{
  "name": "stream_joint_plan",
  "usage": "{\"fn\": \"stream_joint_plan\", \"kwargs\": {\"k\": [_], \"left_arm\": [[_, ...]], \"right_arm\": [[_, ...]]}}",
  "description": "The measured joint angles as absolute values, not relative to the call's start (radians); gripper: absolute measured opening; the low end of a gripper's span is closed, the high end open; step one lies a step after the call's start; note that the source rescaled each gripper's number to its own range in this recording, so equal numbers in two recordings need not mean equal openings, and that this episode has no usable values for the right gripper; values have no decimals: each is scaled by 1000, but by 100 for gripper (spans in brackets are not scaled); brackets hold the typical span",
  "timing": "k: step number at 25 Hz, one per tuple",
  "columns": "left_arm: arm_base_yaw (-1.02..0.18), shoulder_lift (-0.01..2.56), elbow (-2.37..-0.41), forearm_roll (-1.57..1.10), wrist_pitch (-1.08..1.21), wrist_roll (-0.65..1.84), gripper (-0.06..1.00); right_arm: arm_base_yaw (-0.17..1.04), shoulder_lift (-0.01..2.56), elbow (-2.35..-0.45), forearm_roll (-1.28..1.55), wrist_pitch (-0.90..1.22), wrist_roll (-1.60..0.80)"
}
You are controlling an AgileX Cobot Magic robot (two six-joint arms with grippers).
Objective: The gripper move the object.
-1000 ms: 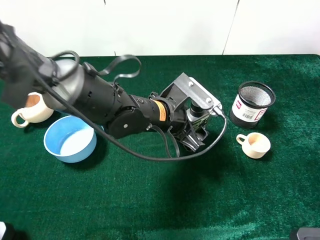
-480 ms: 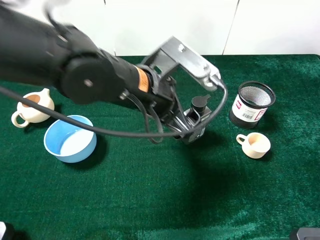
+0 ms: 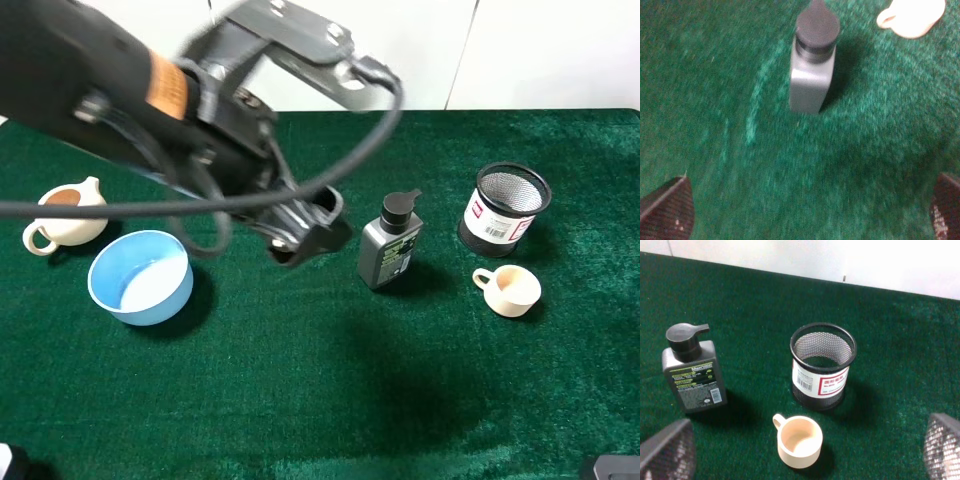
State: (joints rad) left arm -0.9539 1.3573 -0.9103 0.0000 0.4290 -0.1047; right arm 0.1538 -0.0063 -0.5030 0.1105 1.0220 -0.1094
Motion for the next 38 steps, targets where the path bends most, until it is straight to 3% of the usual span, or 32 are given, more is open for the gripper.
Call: {"fn": "stream_joint_plan", "kwargs": {"k": [11,19,27,38], "left_arm": [[-934,1077,-910,272,862,-362,91],[-934,904,-910,285,1162,-393,91],[-918,834,-849,272,1163,-438,91],[-629,606,-548,192,1051,-240,91]], "right_arm": [[154,-6,-503,110,1022,-109],[154,-6,-503,110,1022,-109],[154,-6,-503,110,1022,-109],[154,-6,-503,110,1022,-109]]}}
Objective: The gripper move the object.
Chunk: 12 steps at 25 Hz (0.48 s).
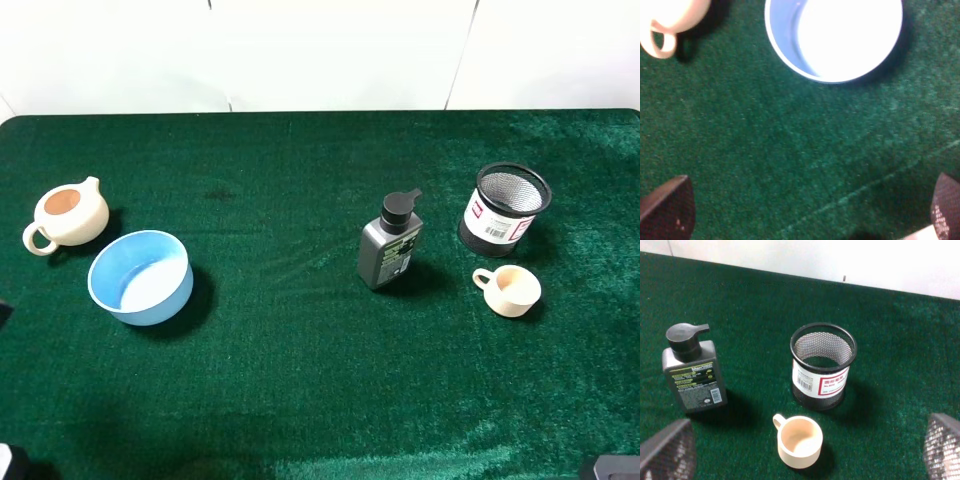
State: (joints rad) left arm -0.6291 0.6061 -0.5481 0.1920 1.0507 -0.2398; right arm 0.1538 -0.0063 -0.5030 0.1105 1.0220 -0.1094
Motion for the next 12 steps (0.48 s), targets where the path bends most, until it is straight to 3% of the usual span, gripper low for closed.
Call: {"fn": "stream_joint_plan", "kwargs": {"k": [12], "left_arm": [[-316,251,-504,36,1050,0,91]], "right_arm": [[154,-6,-503,110,1022,-109]]}}
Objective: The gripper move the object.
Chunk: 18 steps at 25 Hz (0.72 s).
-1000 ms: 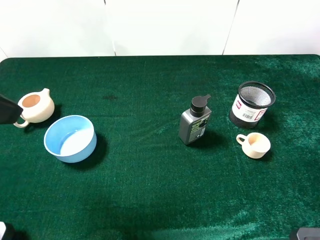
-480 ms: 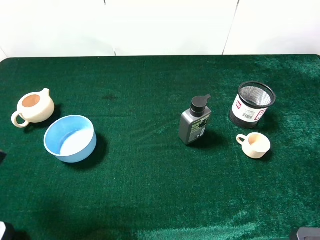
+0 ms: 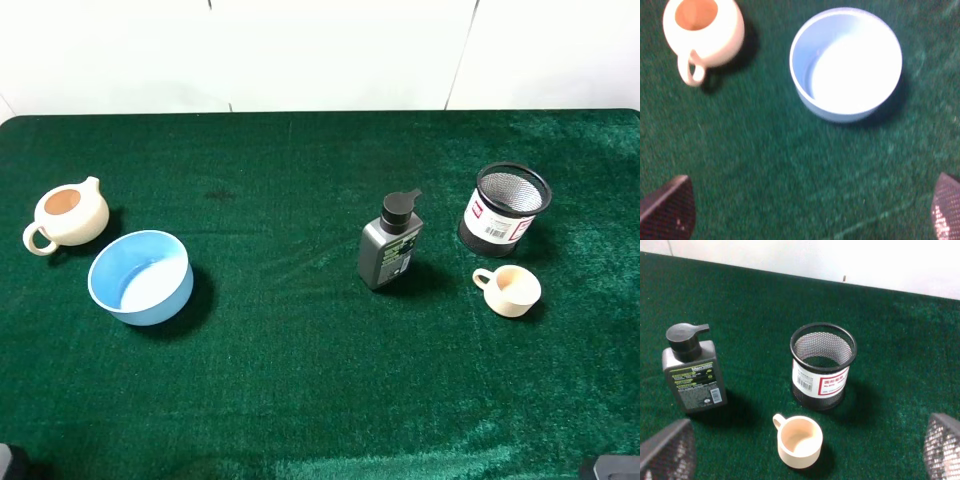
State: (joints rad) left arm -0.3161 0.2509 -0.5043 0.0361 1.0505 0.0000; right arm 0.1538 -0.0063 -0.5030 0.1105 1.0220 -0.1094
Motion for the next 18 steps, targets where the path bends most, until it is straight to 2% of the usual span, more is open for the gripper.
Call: {"fn": "stream_joint_plan", "kwargs": {"k": [11,18], "left_arm": [[-40,123,-504,-162,1081,288,91],[10,11,-504,-220,1099,379,91]], "right_arm": [[154,-6,-503,110,1022,-109],[154,-6,-503,110,1022,-109]]}}
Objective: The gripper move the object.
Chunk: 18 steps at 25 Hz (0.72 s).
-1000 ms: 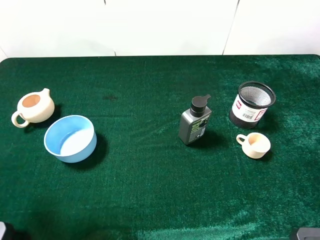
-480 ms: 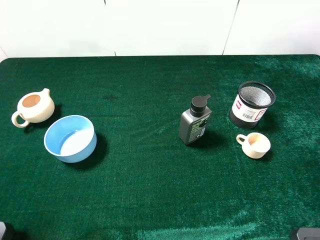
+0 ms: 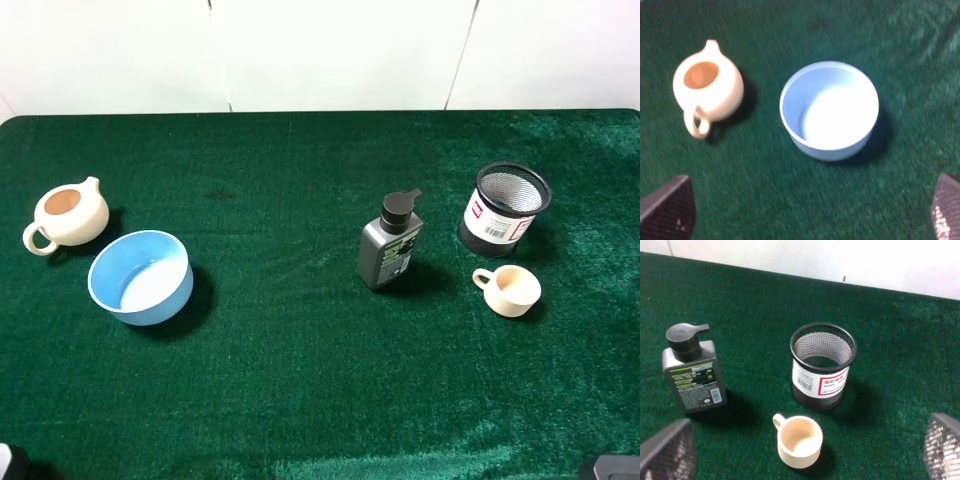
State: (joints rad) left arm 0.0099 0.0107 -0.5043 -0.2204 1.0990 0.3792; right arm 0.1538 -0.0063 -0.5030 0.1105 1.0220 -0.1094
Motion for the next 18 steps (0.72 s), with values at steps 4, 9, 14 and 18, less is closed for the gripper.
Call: {"fn": "stream_joint_plan", "kwargs": {"k": [4,9,14,18], "left_arm": [[10,-7,-504,-225,1100,387,91],[10,-8,-504,-225,1100,387,91],[10,-8,-504,-225,1100,387,91],[10,-8,-504,-225,1100,387,91]], "right_arm": [[154,-6,-503,111,1022,-109],[154,-6,-503,111,1022,-109],[154,-6,-503,111,1022,-109],[154,-6,-503,111,1022,-109]]}}
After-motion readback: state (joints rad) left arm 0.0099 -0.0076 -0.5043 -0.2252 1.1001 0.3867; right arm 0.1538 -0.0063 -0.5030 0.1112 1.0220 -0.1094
